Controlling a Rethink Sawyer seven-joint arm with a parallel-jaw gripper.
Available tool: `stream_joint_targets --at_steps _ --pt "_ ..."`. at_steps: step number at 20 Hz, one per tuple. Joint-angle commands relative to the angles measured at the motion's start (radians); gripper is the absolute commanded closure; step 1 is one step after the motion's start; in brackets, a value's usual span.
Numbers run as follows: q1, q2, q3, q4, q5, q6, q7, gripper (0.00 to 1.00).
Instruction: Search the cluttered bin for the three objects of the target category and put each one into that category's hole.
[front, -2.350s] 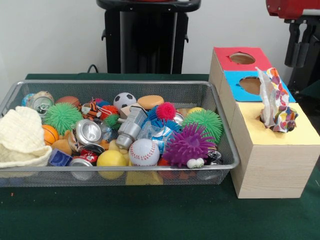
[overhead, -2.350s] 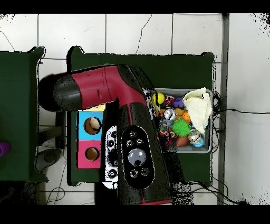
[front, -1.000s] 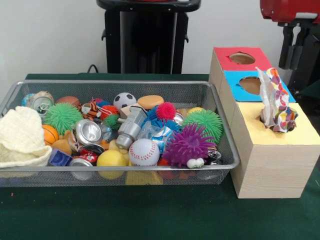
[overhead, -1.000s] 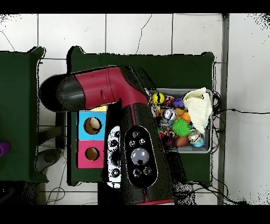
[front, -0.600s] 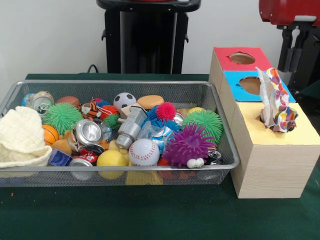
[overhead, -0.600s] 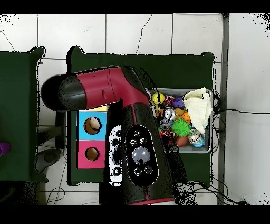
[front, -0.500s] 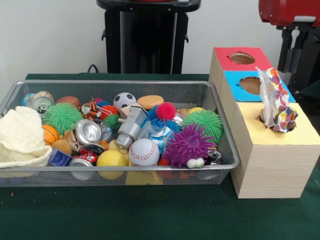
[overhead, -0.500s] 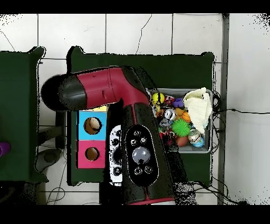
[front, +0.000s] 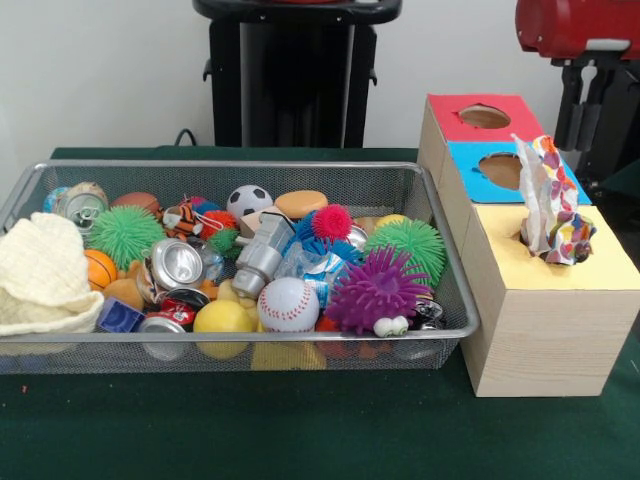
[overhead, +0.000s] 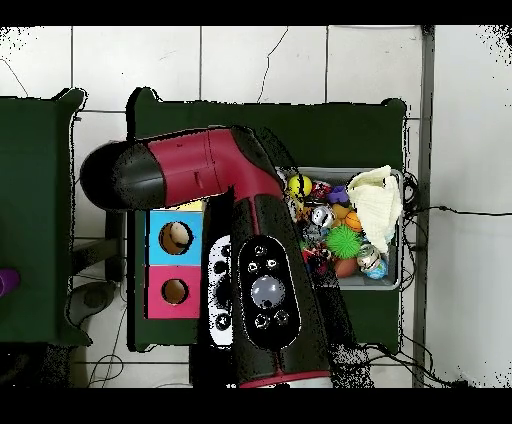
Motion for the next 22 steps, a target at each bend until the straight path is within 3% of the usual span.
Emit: stream_joint_targets --at_steps 1,22 --pt "-0.031 0.041 -0.011 0.115 0.015 -0.035 0.116 1.0" --pt "-0.022 0.107 -0.008 0.101 0.026 -0.087 0.152 1.0"
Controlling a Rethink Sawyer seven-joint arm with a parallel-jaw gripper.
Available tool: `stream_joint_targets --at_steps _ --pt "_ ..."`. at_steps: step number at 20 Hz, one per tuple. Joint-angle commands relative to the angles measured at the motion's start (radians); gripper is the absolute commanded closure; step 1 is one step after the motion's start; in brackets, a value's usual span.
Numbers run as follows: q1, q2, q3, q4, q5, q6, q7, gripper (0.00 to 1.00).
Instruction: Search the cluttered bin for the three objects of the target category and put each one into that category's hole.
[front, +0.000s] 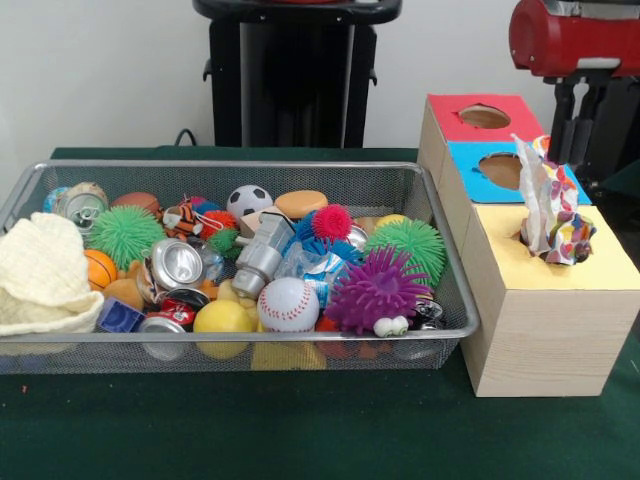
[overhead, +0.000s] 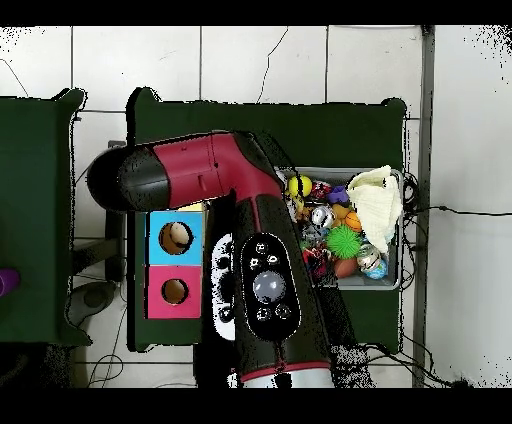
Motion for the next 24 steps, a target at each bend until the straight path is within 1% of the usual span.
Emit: stream_joint_targets --at_steps 1,3,7,14,20,24 --pt "-0.021 0.093 -0.004 0.08 0.025 -0.056 0.151 1.0" --pt "-0.028 0.101 0.005 0.084 0.039 -0.067 0.151 1.0" --pt "-0.023 0.11 -0.006 0.091 0.034 -0.086 0.151 1.0" --pt "-0.004 0.129 -0.033 0.101 0.045 -0.084 0.196 1.0" --pt "0.005 0.141 -0.062 0.142 0.071 -0.101 0.242 1.0" --pt "0.023 0.126 -0.096 0.2 0.085 -0.134 0.27 1.0"
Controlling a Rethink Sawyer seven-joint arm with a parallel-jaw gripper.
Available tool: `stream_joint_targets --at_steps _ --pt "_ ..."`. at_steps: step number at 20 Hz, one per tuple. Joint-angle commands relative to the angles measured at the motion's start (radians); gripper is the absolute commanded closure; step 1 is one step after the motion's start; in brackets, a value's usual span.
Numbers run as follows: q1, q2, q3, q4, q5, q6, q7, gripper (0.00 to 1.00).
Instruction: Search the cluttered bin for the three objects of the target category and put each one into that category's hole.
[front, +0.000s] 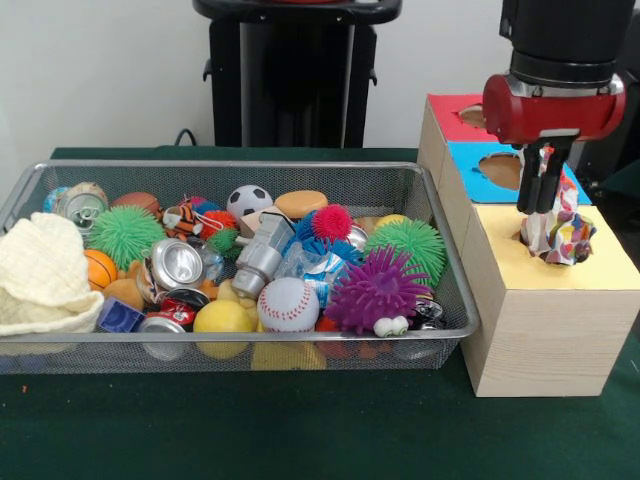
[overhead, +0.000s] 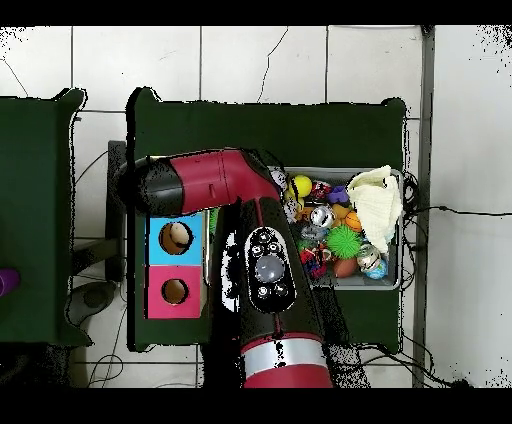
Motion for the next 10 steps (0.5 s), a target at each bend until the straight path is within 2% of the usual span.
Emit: stream_joint_targets --at_steps 1,10 --pt "0.015 0.033 -0.054 0.166 0.042 -0.074 0.274 1.0" --pt "0.059 0.027 -0.094 0.175 0.104 -0.083 0.287 1.0"
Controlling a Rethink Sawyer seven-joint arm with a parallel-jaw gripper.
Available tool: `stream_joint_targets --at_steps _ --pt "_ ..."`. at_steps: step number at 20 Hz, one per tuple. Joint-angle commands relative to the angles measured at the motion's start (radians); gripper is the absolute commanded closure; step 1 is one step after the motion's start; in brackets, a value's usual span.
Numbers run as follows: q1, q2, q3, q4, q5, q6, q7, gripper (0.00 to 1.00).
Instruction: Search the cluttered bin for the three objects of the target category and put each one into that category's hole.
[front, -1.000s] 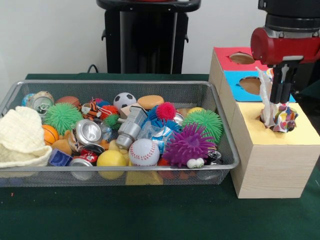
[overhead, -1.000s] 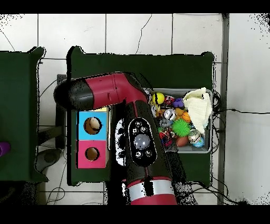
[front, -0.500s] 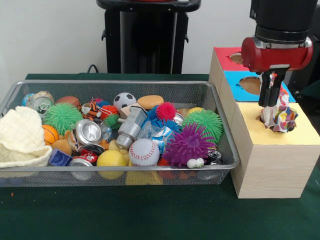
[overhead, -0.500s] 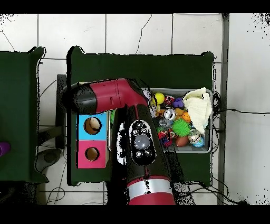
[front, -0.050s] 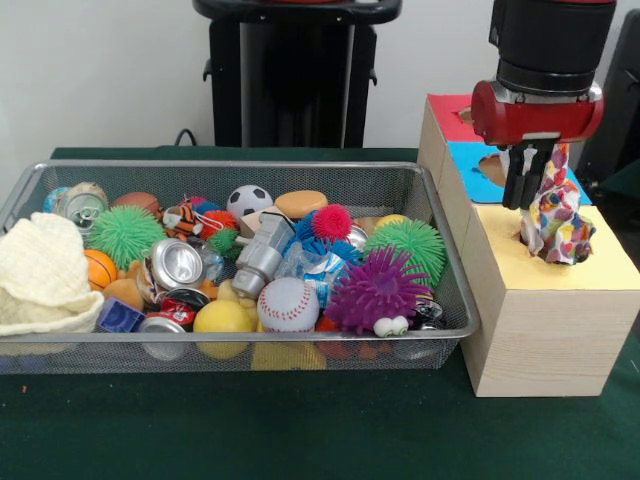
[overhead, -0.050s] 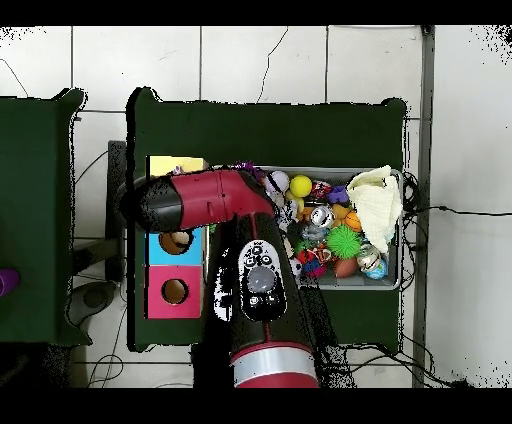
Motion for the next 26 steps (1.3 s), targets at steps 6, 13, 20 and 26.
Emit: stream_joint_targets --at_steps 6,13,20,26 --pt "0.053 0.02 -0.07 0.089 0.089 -0.013 0.282 1.0" --pt "0.092 0.028 -0.109 0.064 0.125 0.021 0.281 1.0" --pt "0.118 0.035 -0.133 0.043 0.158 0.034 0.269 1.0" --pt "0.127 0.055 -0.138 0.029 0.182 0.011 0.25 1.0"
